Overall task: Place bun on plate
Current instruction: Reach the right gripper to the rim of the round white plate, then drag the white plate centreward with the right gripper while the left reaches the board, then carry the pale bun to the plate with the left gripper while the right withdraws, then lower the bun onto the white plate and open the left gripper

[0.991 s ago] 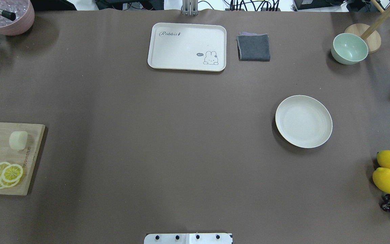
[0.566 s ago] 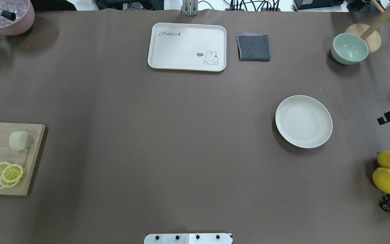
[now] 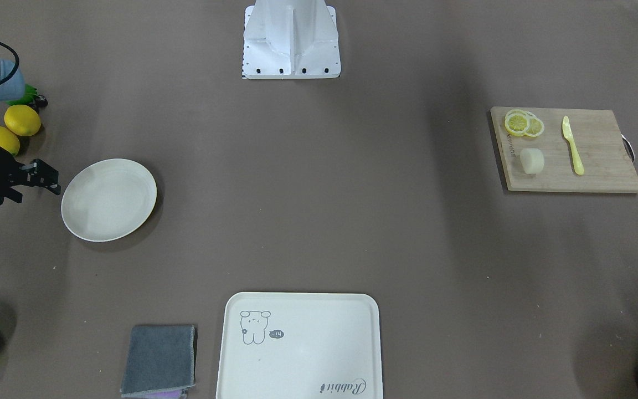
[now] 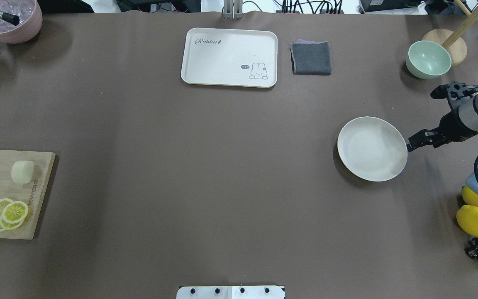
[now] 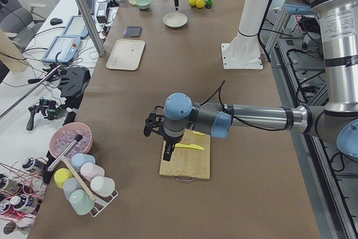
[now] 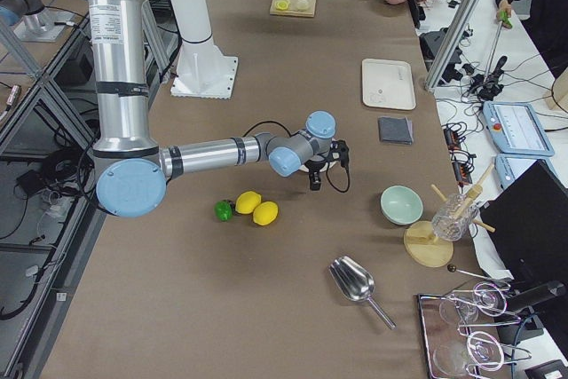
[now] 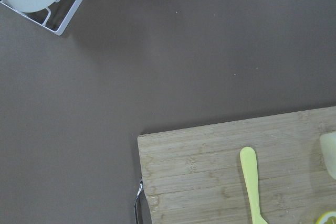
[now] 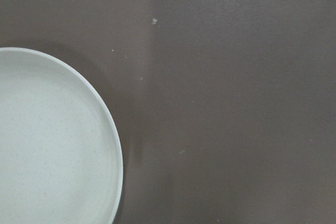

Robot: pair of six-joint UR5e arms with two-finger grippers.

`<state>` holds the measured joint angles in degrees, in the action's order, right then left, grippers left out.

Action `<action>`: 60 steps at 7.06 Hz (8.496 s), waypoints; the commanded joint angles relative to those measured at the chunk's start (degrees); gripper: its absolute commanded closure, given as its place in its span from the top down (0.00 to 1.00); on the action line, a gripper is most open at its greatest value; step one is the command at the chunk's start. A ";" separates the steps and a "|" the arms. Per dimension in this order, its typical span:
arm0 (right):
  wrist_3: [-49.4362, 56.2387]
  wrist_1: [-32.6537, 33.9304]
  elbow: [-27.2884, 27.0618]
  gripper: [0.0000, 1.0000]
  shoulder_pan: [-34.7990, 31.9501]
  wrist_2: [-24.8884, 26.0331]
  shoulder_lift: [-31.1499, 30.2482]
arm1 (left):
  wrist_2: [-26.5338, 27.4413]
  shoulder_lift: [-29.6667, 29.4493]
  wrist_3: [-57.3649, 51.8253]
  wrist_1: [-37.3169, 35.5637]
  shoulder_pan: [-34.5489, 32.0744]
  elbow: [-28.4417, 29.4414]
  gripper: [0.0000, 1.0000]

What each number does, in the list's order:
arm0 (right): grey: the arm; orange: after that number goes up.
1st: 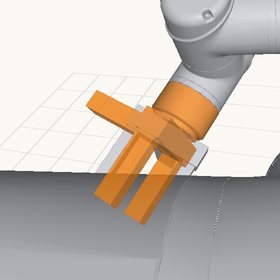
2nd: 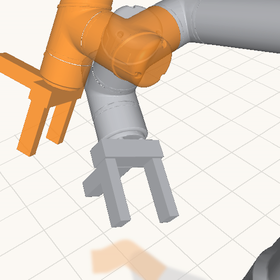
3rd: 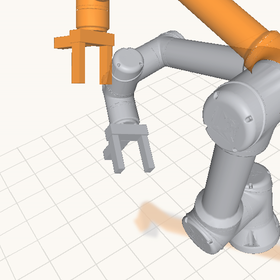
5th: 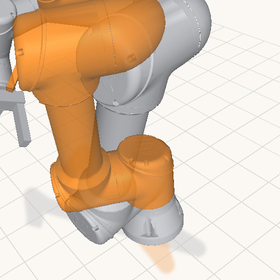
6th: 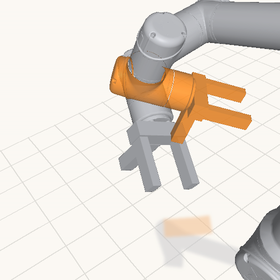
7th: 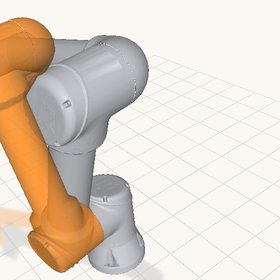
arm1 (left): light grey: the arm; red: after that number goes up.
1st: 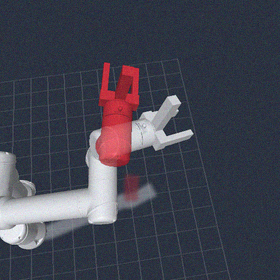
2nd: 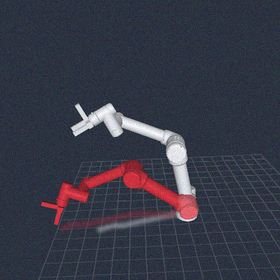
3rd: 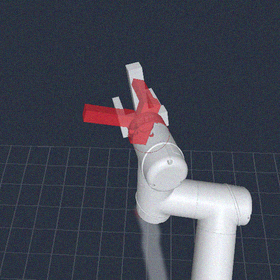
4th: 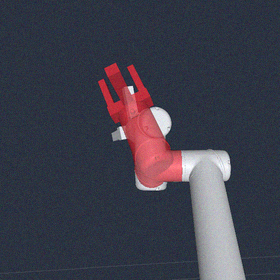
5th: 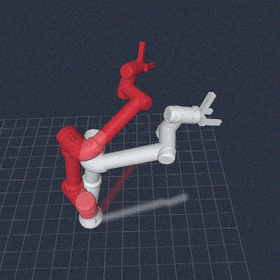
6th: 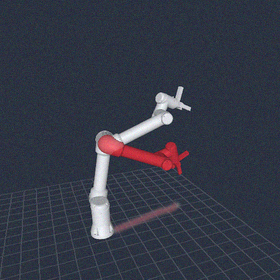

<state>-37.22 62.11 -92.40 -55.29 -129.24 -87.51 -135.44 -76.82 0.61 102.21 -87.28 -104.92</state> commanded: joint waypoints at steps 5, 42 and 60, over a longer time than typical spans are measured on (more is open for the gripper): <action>-7.07 -7.09 4.78 0.00 3.17 -0.04 2.70 | 0.00 0.00 0.00 0.01 0.00 -0.11 0.98; -42.27 -16.14 -1.47 0.98 -1.28 -11.89 13.27 | 13.27 -30.67 69.46 -1.23 38.65 -3.02 0.21; 15.51 5.04 -1.64 0.99 -20.81 -6.11 -4.87 | 35.87 -56.99 80.47 -7.45 60.14 11.44 0.98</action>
<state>-21.84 67.22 -94.03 -75.61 -135.58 -92.43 -99.36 -136.63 84.54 95.84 -24.99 -89.23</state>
